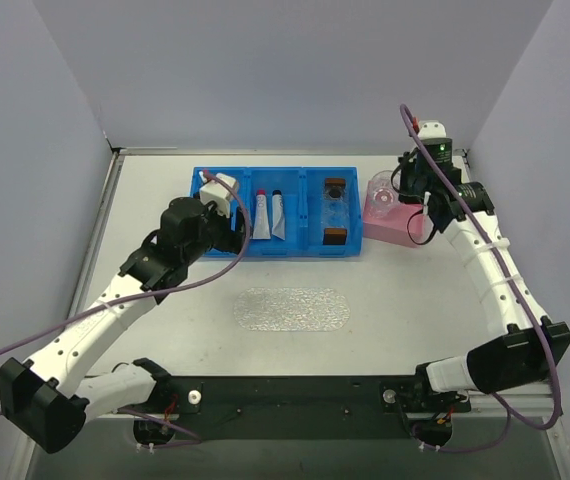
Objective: Prepare toiletry sets of a toothbrush and toothpaste on the tray
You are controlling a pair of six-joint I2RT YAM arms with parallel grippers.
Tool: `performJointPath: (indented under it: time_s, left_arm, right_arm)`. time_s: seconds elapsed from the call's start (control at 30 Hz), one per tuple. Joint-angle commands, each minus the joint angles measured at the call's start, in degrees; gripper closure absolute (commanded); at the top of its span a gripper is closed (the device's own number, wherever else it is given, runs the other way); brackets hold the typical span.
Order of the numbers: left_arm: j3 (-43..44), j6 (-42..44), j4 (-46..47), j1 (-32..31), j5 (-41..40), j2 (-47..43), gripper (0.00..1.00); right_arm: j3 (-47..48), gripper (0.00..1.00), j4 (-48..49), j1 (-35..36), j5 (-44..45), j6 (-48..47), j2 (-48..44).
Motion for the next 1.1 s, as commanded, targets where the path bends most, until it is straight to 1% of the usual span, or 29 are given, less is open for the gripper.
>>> performJointPath:
  time_s: [0.0, 0.17, 0.2, 0.3, 0.33, 0.4, 0.43, 0.47, 0.5, 0.53, 0.6, 0.67, 0.77, 0.9, 1.07]
  left_arm:
    - [-1.51, 0.23, 5.83, -0.29, -1.86, -4.81, 0.27]
    - [-3.18, 1.64, 7.60, -0.29, -5.73, -8.50, 0.28]
    - [-3.35, 1.99, 7.77, -0.29, -6.43, -8.94, 0.28]
    - [-4.85, 3.13, 9.26, -0.29, -8.98, -11.31, 0.28]
    - [-5.28, 3.66, 10.05, -0.21, -10.03, -11.84, 0.28]
    - [-6.25, 3.49, 10.49, 0.06, -11.44, -12.99, 0.24]
    - [-6.69, 1.66, 11.02, 1.10, -13.80, -13.08, 0.23]
    - [-7.04, -0.18, 10.85, 2.59, -14.34, -12.73, 0.22]
    - [-7.05, -2.12, 10.50, 8.00, -13.48, -12.38, 0.21]
    - [-6.87, -6.05, 10.32, 10.75, -9.81, -11.94, 0.21]
    - [-6.43, -8.72, 10.15, 15.68, -6.54, -11.32, 0.21]
    - [-5.73, -8.65, 9.53, 15.88, -6.08, -11.84, 0.21]
    - [-6.08, -6.89, 9.36, 15.26, -8.28, -12.64, 0.21]
    - [-5.47, -5.83, 8.74, 15.26, -8.81, -12.64, 0.21]
    - [-5.20, -4.86, 8.30, 15.26, -9.51, -12.99, 0.21]
  right_arm:
    - [-0.98, 1.00, -1.19, 4.03, -3.62, 2.95, -4.48]
    - [-1.68, 1.00, -4.54, 10.89, -4.76, 4.01, -5.80]
    - [-1.68, 1.00, -4.97, 13.25, -5.81, 4.53, -5.63]
    - [-1.51, 1.00, -6.64, 17.22, -7.40, 5.94, -4.58]
    - [-1.42, 1.00, -7.34, 20.19, -6.80, 6.29, -4.23]
    - [-1.51, 1.00, -7.61, 23.63, -6.44, 6.99, -2.83]
    - [-1.51, 1.00, -7.70, 27.22, -4.26, 7.43, -2.21]
    - [-1.51, 1.00, -7.70, 28.73, -3.72, 7.61, -1.68]
    - [-1.16, 1.00, -7.62, 30.05, -3.45, 8.05, 0.07]
    - [-0.90, 1.00, -7.53, 31.54, -3.36, 9.10, 1.13]
    - [-0.28, 1.00, -6.91, 35.15, -3.45, 10.42, 4.63]
    - [0.42, 1.00, -5.60, 38.65, -4.06, 12.17, 7.37]
    - [1.04, 1.00, -1.56, 41.57, -4.76, 13.76, 11.85]
    - [4.72, 1.00, 0.56, 45.78, -5.74, 14.56, 19.13]
    - [8.16, 1.00, 1.96, 47.73, -5.38, 15.78, 24.24]
